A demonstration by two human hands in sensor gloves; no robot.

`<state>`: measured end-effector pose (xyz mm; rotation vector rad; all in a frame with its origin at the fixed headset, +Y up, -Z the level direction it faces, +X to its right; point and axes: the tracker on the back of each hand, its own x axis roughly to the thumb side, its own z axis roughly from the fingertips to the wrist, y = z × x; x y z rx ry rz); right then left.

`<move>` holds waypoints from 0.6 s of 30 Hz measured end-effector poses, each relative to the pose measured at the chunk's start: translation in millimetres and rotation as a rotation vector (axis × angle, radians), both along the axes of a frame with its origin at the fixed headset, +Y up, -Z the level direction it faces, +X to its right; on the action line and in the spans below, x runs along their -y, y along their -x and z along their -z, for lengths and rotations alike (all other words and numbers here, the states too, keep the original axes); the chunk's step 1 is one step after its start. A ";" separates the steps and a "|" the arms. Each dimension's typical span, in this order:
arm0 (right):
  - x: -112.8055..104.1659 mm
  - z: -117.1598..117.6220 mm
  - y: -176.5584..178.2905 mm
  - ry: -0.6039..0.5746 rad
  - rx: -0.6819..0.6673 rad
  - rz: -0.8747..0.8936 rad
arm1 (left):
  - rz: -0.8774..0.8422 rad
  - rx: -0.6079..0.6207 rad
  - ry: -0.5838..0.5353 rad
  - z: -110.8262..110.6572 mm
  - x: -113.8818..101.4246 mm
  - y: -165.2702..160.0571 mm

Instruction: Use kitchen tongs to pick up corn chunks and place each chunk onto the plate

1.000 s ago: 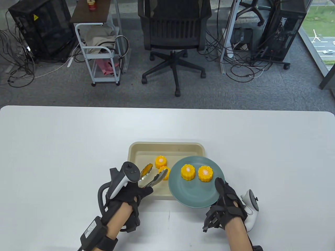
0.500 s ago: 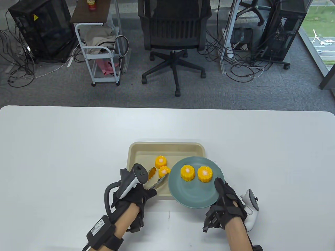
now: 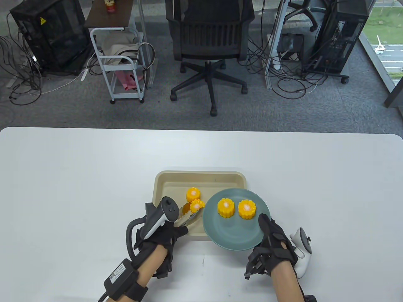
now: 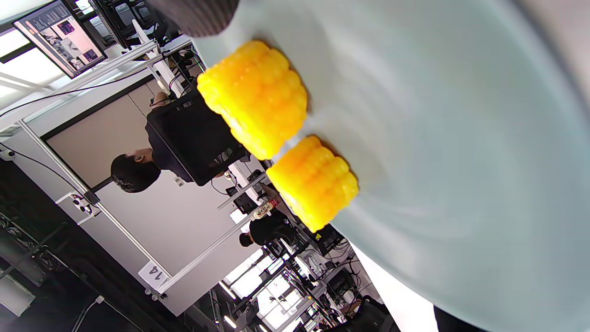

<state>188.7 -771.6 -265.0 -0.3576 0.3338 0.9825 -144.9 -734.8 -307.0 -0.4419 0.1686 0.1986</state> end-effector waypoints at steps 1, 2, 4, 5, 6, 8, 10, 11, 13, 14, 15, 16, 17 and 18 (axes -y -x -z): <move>0.0 0.0 -0.1 0.000 0.001 0.001 | -0.004 0.001 -0.003 -0.5 -0.9 0.5; -0.1 0.0 -0.2 0.000 0.002 0.001 | -0.014 0.002 -0.007 -1.6 -3.3 1.7; -0.1 0.0 -0.5 0.000 0.003 0.001 | -0.031 0.005 -0.017 -3.5 -6.9 3.4; -0.1 -0.1 -0.6 0.000 0.005 0.002 | -0.050 0.006 -0.024 -4.8 -9.7 4.7; -0.2 -0.1 -0.6 0.001 0.006 0.003 | -0.060 0.006 -0.027 -5.6 -11.6 5.5; -0.2 -0.2 -0.9 0.001 0.006 0.004 | -0.089 0.005 -0.045 -8.1 -19.0 8.9; -0.3 -0.2 -1.2 0.001 0.007 0.005 | -0.108 -0.004 -0.074 -10.0 -26.5 12.6; -0.3 -0.2 -1.3 0.000 0.008 0.005 | -0.121 -0.011 -0.092 -11.0 -31.4 15.6; -0.2 -0.2 -1.7 0.001 0.010 0.007 | -0.154 -0.030 -0.130 -12.9 -40.7 22.7; -0.2 -0.3 -1.8 0.001 0.013 0.005 | -0.182 -0.044 -0.155 -14.1 -46.5 27.8; -0.1 -0.3 -2.0 0.002 0.014 0.003 | -0.200 -0.052 -0.172 -15.3 -50.8 31.2; 0.1 -0.2 -2.1 0.003 0.015 0.000 | -0.226 -0.059 -0.190 -17.0 -56.0 35.1; 0.2 -0.1 -2.2 0.004 0.015 -0.001 | -0.250 -0.058 -0.206 -19.0 -60.8 37.3; 0.4 -0.2 -2.3 0.005 0.015 -0.004 | -0.265 -0.052 -0.218 -20.4 -64.1 38.2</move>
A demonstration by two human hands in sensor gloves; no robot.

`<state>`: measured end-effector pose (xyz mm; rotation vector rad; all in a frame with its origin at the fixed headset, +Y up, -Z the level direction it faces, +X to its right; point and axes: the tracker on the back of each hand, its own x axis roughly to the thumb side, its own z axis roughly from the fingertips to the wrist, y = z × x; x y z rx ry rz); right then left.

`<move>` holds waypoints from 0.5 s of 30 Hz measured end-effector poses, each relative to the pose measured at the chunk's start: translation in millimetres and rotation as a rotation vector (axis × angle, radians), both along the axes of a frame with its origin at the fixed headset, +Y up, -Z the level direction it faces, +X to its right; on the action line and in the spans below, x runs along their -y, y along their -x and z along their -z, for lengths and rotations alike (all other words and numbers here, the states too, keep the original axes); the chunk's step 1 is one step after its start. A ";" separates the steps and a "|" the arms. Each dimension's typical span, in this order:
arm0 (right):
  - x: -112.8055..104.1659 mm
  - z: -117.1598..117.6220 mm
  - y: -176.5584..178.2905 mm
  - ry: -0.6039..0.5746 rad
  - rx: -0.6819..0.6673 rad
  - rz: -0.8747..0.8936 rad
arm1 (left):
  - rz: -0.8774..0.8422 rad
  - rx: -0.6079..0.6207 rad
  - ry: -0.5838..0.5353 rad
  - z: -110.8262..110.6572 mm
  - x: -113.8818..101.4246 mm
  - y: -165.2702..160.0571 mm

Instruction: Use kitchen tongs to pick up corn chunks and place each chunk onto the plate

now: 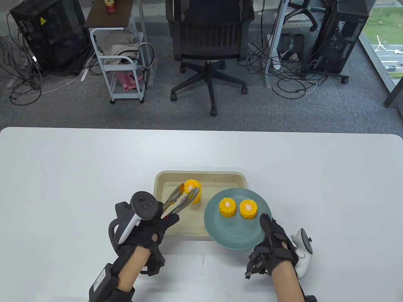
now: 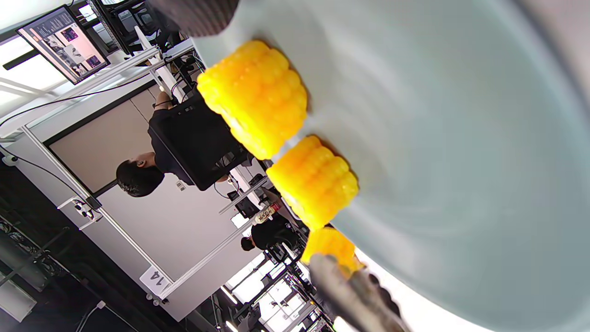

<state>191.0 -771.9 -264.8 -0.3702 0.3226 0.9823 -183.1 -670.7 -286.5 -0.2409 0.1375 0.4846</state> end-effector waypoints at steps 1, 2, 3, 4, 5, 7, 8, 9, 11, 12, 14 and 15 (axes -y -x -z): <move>0.2 0.1 -0.1 0.001 0.001 -0.002 | -0.026 0.018 -0.012 -3.0 -5.9 -0.1; 0.1 0.1 -0.4 0.002 0.005 -0.007 | -0.042 0.039 -0.024 -6.0 -10.6 -1.8; 0.2 0.2 -0.7 0.002 0.008 -0.010 | -0.050 0.056 -0.036 -8.5 -13.9 -3.8; 0.3 0.5 -0.9 0.003 0.011 -0.011 | -0.059 0.083 -0.057 -12.8 -18.9 -8.4; 0.3 0.5 -1.5 0.003 0.014 -0.011 | -0.062 0.113 -0.076 -17.1 -23.2 -14.0; 0.5 0.5 -2.3 0.004 0.018 -0.008 | -0.052 0.166 -0.101 -25.3 -29.1 -24.8; 0.5 0.5 -2.6 0.005 0.019 -0.005 | -0.050 0.203 -0.111 -30.0 -31.6 -31.9; 0.6 0.5 -2.8 0.006 0.019 -0.004 | -0.050 0.228 -0.114 -33.1 -32.6 -37.0; 0.3 0.5 -2.6 0.007 0.018 -0.002 | -0.040 0.285 -0.116 -39.6 -33.5 -48.6; 0.3 0.4 -2.7 0.007 0.018 -0.002 | -0.024 0.316 -0.112 -43.2 -33.4 -55.1; 0.3 0.5 -2.8 0.008 0.019 -0.001 | -0.005 0.342 -0.112 -47.2 -32.8 -62.5; 0.2 0.6 -2.9 0.007 0.018 -0.001 | 0.008 0.355 -0.110 -49.1 -32.1 -66.3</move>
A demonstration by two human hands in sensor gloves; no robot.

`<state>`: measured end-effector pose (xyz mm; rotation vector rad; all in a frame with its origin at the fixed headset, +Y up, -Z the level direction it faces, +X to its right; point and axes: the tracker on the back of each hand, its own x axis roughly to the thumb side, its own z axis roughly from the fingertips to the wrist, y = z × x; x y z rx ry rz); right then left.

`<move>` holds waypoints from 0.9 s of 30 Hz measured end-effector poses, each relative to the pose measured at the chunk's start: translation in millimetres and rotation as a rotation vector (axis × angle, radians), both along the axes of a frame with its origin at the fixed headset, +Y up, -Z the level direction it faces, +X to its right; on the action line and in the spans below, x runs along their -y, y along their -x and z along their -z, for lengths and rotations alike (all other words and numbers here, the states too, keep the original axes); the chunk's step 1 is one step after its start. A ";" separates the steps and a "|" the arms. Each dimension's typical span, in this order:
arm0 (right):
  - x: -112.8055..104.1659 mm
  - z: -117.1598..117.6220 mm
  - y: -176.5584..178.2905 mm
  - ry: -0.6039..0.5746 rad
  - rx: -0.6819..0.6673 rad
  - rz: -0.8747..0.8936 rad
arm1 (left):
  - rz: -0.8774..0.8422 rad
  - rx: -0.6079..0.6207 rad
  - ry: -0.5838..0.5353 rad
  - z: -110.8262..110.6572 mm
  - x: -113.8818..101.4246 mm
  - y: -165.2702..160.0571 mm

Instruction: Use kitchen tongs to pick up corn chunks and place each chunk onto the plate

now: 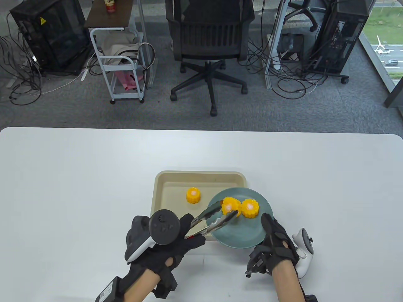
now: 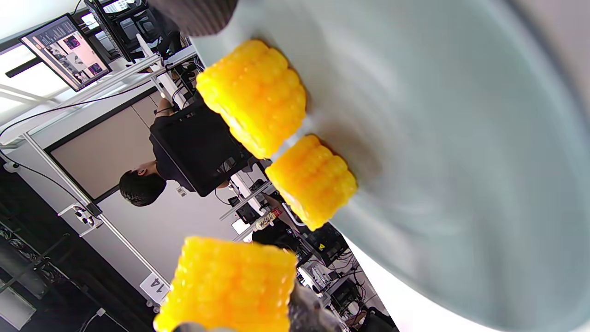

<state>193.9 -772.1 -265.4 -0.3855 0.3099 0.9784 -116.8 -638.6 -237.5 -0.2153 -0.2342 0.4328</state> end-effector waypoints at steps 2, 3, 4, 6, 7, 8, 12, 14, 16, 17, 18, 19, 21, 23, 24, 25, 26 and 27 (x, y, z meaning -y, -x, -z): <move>0.0 0.0 -0.3 0.001 0.001 0.001 | 0.017 0.020 0.004 -2.2 1.8 -5.4; -0.1 0.2 -0.4 0.000 0.002 0.002 | 0.025 0.029 0.013 -3.0 3.4 -8.1; -0.1 0.2 -0.6 0.000 0.004 0.001 | 0.032 0.035 0.018 -3.5 4.6 -9.8; -0.1 0.3 -0.8 0.000 0.005 0.002 | 0.051 0.048 0.028 -3.8 7.3 -13.1; 0.0 0.4 -0.8 0.000 0.006 0.003 | 0.059 0.053 0.033 -3.9 8.6 -14.6; 0.0 0.4 -0.9 0.001 0.006 0.003 | 0.066 0.058 0.037 -3.9 10.0 -16.1; 0.1 0.3 -1.0 0.001 0.005 0.004 | 0.085 0.077 0.052 -3.0 16.8 -22.5; 0.0 0.3 -0.9 0.002 0.004 0.008 | 0.094 0.078 0.057 -2.2 20.0 -24.5; 0.0 0.2 -1.1 0.001 0.002 0.005 | 0.091 0.080 0.060 -1.1 22.4 -25.2; 0.4 0.3 -1.2 0.001 0.003 0.004 | 0.082 0.077 0.064 -0.5 23.2 -25.1; 0.6 0.3 -1.3 0.003 0.002 0.004 | 0.053 0.078 0.065 0.0 23.5 -24.1; 0.8 0.3 -1.0 0.005 0.000 0.005 | 0.032 0.075 0.073 0.4 23.6 -23.4; 1.5 0.4 -1.1 0.011 0.003 0.003 | -0.006 0.065 0.105 1.3 23.1 -19.6; 1.8 0.6 -1.5 0.011 0.000 0.001 | -0.037 0.059 0.097 3.8 22.3 -15.0; 1.7 0.7 -1.6 0.011 0.000 0.001 | -0.052 0.049 0.095 5.1 21.8 -12.6; 1.7 0.6 -1.4 0.012 0.002 0.002 | -0.068 0.038 0.089 6.6 21.2 -10.0; 1.6 0.6 -1.4 0.012 0.003 0.002 | -0.080 0.032 0.084 7.5 20.8 -8.4; 1.8 0.8 -1.4 0.012 0.003 0.002 | -0.099 0.021 0.079 9.6 20.2 -5.2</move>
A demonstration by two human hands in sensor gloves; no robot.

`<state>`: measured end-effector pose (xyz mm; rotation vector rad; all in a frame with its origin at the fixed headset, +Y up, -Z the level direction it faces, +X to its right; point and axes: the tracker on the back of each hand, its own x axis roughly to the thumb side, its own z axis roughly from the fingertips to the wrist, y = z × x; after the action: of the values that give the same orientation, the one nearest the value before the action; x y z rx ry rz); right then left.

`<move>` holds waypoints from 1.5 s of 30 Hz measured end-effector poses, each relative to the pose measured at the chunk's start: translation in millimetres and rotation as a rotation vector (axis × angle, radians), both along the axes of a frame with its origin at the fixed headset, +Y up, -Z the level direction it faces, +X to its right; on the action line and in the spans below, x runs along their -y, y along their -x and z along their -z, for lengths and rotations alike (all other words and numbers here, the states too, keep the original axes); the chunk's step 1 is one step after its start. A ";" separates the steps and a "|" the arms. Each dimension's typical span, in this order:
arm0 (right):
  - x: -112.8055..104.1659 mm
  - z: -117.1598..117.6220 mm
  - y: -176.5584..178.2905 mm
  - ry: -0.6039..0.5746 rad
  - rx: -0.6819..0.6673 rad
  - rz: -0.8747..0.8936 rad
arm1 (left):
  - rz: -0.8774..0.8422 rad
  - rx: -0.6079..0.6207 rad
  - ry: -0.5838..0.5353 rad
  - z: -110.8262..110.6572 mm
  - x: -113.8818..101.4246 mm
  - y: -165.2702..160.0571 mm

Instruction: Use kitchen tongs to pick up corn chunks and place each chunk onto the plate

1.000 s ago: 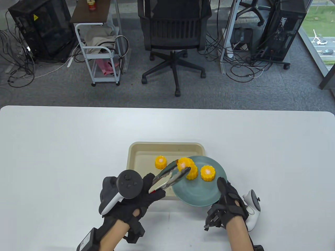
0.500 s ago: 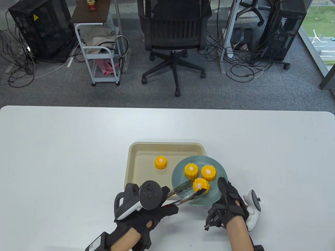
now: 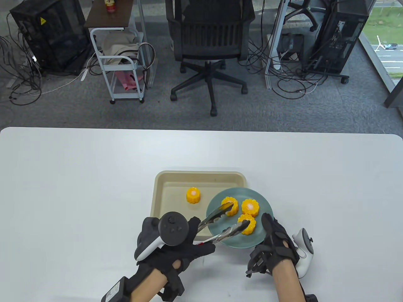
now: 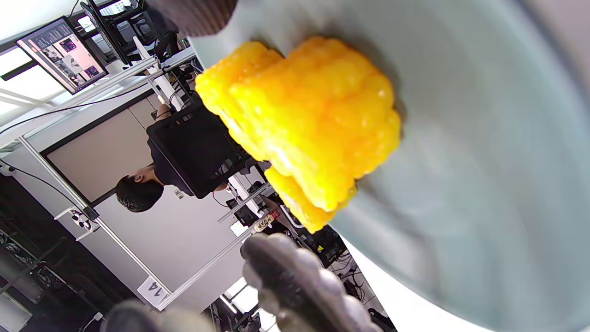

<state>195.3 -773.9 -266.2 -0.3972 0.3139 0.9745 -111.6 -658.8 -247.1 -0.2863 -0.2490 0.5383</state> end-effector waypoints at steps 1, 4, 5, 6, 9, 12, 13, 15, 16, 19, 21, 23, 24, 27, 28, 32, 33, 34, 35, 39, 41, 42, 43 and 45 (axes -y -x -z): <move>0.0 0.0 -0.1 0.000 -0.001 -0.001 | -0.014 -0.009 -0.001 1.9 -0.3 3.1; 0.2 0.1 0.0 0.002 0.000 -0.003 | -0.049 -0.050 0.000 7.6 -0.4 12.7; 0.3 0.2 -0.1 0.002 0.001 -0.005 | -0.060 -0.067 0.004 11.3 0.0 18.8; 0.4 0.2 -0.1 0.002 0.001 -0.005 | -0.067 -0.076 0.005 12.9 0.2 21.4; 0.2 0.3 -0.2 0.002 0.003 -0.001 | -0.091 -0.147 -0.006 20.9 0.7 35.2; 0.1 0.5 -0.5 -0.001 0.005 0.004 | -0.082 -0.231 -0.025 30.6 3.9 49.1; -0.1 0.5 -0.6 -0.002 0.006 0.008 | -0.077 -0.259 -0.025 35.2 6.8 53.8; -0.3 0.5 -0.8 -0.003 0.009 0.013 | -0.071 -0.303 -0.013 43.0 13.3 60.3; -0.4 0.5 -1.0 -0.005 0.011 0.015 | -0.064 -0.321 -0.001 47.6 17.7 63.2; -0.9 0.5 -2.1 -0.008 0.017 0.023 | -0.045 -0.364 0.044 60.4 33.1 68.8; -1.4 0.5 -2.6 -0.010 0.021 0.027 | -0.012 -0.380 0.075 67.3 43.6 68.9; -1.6 0.5 -3.2 -0.012 0.023 0.030 | 0.018 -0.384 0.107 72.7 52.5 67.3; -1.6 0.4 -3.6 -0.013 0.025 0.031 | 0.038 -0.384 0.122 75.2 57.0 65.6; -1.7 0.4 -3.9 -0.013 0.026 0.035 | 0.090 -0.394 0.135 80.0 64.7 61.1; -1.8 0.3 -4.0 -0.013 0.026 0.035 | 0.104 -0.397 0.136 81.3 66.5 60.0; -1.9 -0.1 -4.3 -0.016 0.023 0.038 | 0.156 -0.409 0.150 88.0 76.5 54.2; -2.0 -0.2 -4.3 -0.017 0.023 0.040 | 0.157 -0.408 0.149 88.9 78.0 52.7; -2.1 -0.1 -4.4 -0.019 0.022 0.040 | 0.159 -0.411 0.150 89.5 78.5 51.1; -2.3 -0.1 -4.6 -0.022 0.022 0.039 | 0.176 -0.415 0.149 90.7 78.9 48.8; -2.3 -0.4 -5.4 -0.027 0.025 0.043 | 0.217 -0.417 0.150 95.2 82.4 41.0; -2.5 -1.0 -6.2 -0.028 0.028 0.041 | 0.258 -0.421 0.151 96.5 84.5 37.2; -2.7 -1.4 -6.8 -0.031 0.028 0.037 | 0.272 -0.423 0.146 96.3 85.6 35.8; -2.9 -1.6 -7.2 -0.032 0.028 0.036 | 0.285 -0.423 0.145 96.1 86.2 34.9; -2.9 -2.3 -7.7 -0.034 0.032 0.037 | 0.310 -0.427 0.156 95.8 87.2 33.8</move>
<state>203.0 -771.0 -263.8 -0.3747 0.2741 0.9354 -145.4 -746.0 -342.9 -0.3459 0.2505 0.3004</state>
